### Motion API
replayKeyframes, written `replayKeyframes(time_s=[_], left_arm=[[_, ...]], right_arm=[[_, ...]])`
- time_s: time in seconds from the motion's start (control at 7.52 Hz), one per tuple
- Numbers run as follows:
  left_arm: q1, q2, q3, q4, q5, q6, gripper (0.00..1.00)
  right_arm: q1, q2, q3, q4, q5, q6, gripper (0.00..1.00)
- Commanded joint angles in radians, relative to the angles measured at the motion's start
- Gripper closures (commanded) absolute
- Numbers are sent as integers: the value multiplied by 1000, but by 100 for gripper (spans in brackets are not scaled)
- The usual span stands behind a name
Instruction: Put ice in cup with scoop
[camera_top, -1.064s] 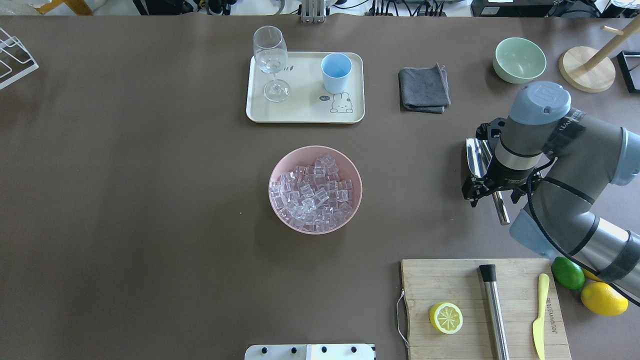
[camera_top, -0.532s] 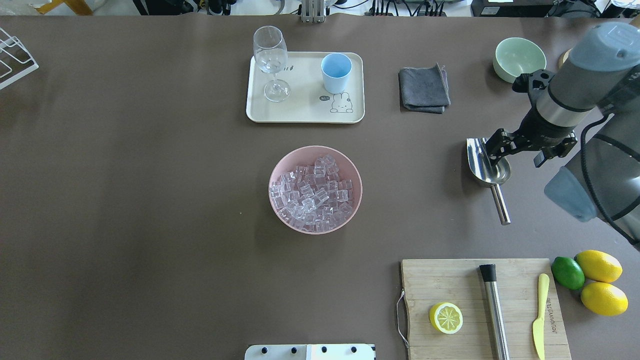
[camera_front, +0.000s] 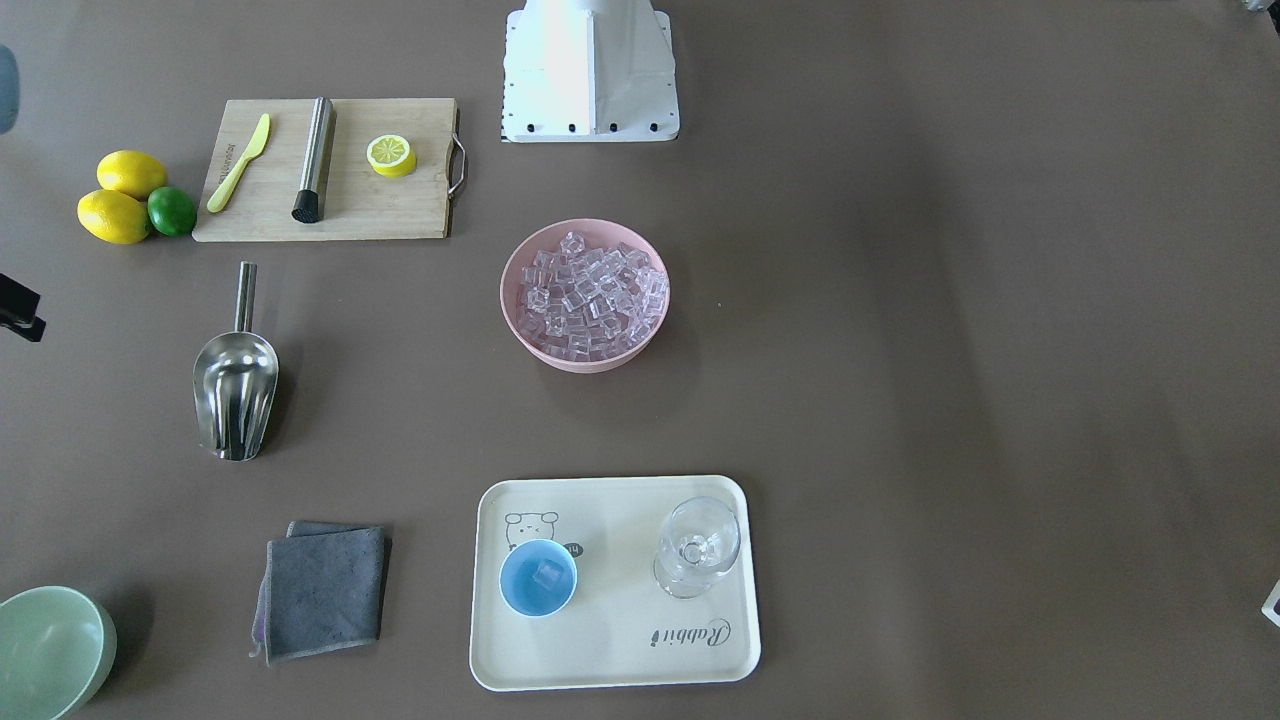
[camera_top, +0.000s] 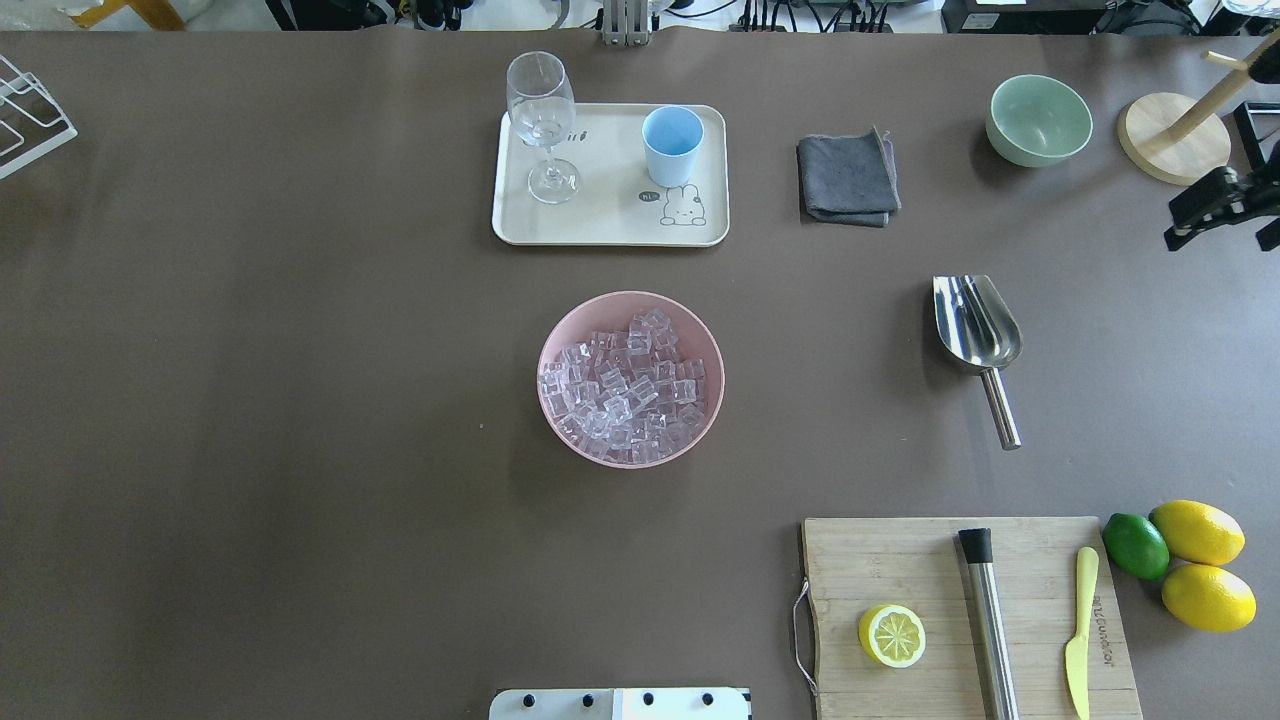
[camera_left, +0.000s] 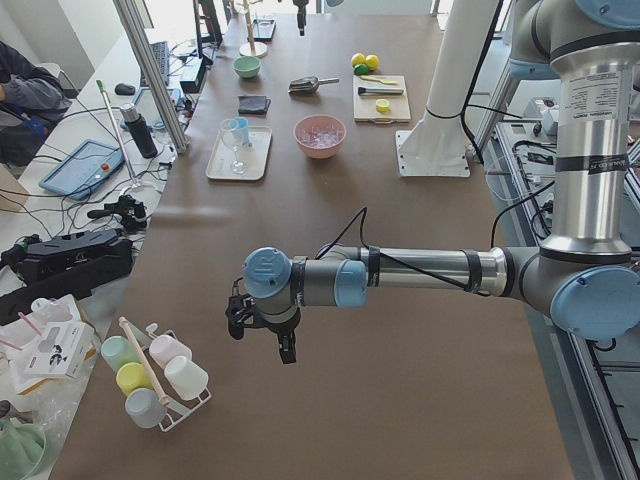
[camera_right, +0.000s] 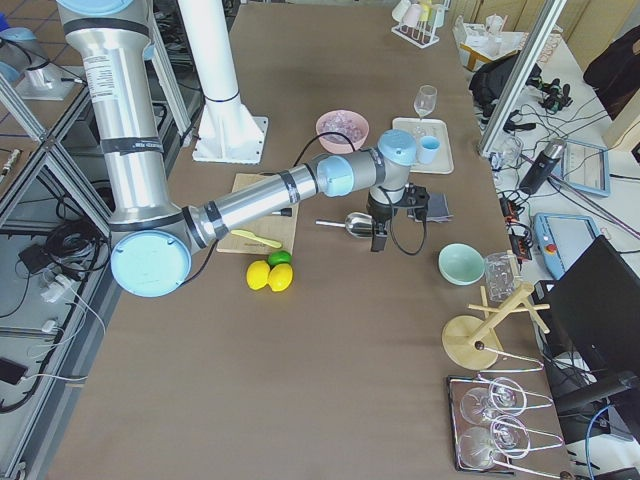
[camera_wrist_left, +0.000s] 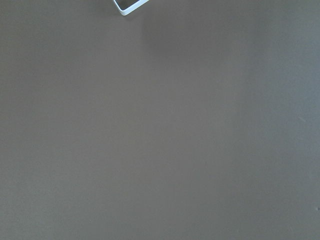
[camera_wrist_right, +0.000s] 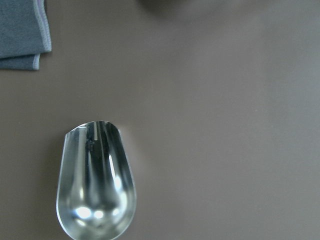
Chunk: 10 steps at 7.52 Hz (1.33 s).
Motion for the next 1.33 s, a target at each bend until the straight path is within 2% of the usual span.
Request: replayKeyframes(time_s=[0.0, 0.13, 0.27, 1.2], left_arm=[[0, 0, -1, -1, 1, 8, 2], [0, 0, -4, -3, 1, 9, 2], [2, 0, -6, -4, 2, 9, 2], [0, 0, -8, -1, 21, 9, 2]], right_arm=[[221, -64, -115, 2, 45, -303, 0], [256, -77, -163, 0, 51, -425, 0], [273, -93, -183, 2, 51, -470, 0], [296, -146, -180, 9, 42, -465, 0]])
